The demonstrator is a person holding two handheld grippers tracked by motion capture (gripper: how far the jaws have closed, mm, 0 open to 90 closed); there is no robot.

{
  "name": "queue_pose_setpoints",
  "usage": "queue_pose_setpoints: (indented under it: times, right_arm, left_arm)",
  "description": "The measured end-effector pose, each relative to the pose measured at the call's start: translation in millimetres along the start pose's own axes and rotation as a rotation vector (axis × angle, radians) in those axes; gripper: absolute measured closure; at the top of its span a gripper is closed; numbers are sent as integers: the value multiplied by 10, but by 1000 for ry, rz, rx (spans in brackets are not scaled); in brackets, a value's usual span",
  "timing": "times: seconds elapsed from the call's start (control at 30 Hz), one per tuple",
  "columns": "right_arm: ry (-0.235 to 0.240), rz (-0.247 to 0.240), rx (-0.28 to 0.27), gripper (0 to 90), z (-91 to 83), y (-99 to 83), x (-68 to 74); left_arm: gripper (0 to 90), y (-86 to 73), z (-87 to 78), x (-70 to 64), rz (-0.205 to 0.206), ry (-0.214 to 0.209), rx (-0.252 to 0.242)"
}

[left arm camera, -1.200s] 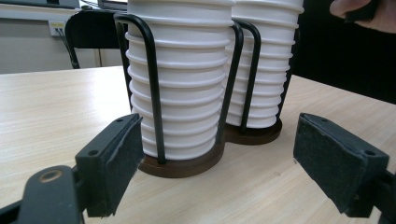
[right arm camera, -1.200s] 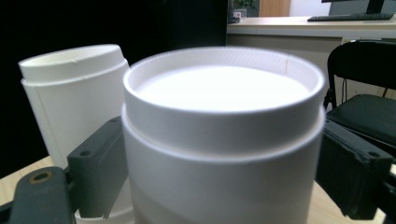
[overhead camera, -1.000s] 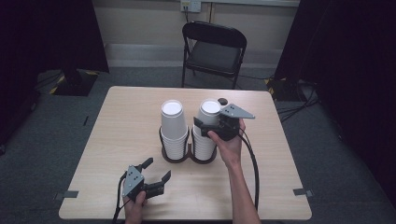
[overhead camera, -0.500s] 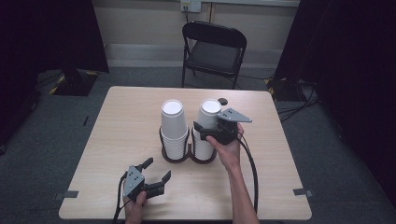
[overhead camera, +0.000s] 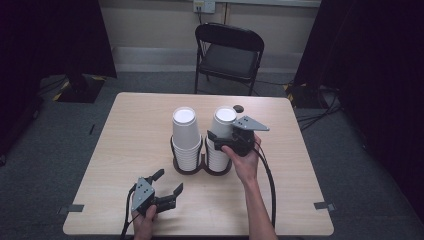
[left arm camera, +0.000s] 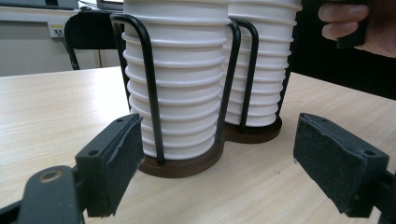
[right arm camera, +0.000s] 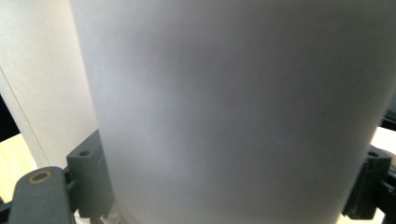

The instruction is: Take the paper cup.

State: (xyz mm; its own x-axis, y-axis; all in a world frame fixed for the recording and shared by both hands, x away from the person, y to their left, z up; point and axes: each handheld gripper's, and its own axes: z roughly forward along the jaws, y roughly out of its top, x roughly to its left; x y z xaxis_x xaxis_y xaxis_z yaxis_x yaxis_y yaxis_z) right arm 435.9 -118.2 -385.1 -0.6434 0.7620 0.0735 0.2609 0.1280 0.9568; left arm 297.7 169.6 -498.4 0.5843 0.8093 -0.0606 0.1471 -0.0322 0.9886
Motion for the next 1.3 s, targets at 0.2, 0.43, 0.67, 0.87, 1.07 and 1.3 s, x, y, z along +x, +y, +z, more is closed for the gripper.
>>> queue_pose_setpoints:
  times: [0.2,0.43,0.67,0.87,1.07,1.3]
  right_arm:
    - [-1,-17,4,142,-6,33,2]
    - [1,-22,-22,143,-45,84,7]
    - [1,-25,-51,141,-68,127,12]
    - [0,-20,-71,142,-111,195,10]
    - [-8,-30,-90,142,-142,260,34]
    - [5,-9,-100,145,-176,301,13]
  left_arm:
    - [158,0,1,-1,0,2,0]
    - [158,0,1,-6,2,6,-2]
    - [158,-1,0,-10,5,9,-2]
    - [158,-1,0,-10,6,9,-2]
    - [158,-1,0,-11,6,9,-3]
    - [157,0,-2,4,-5,1,-1]
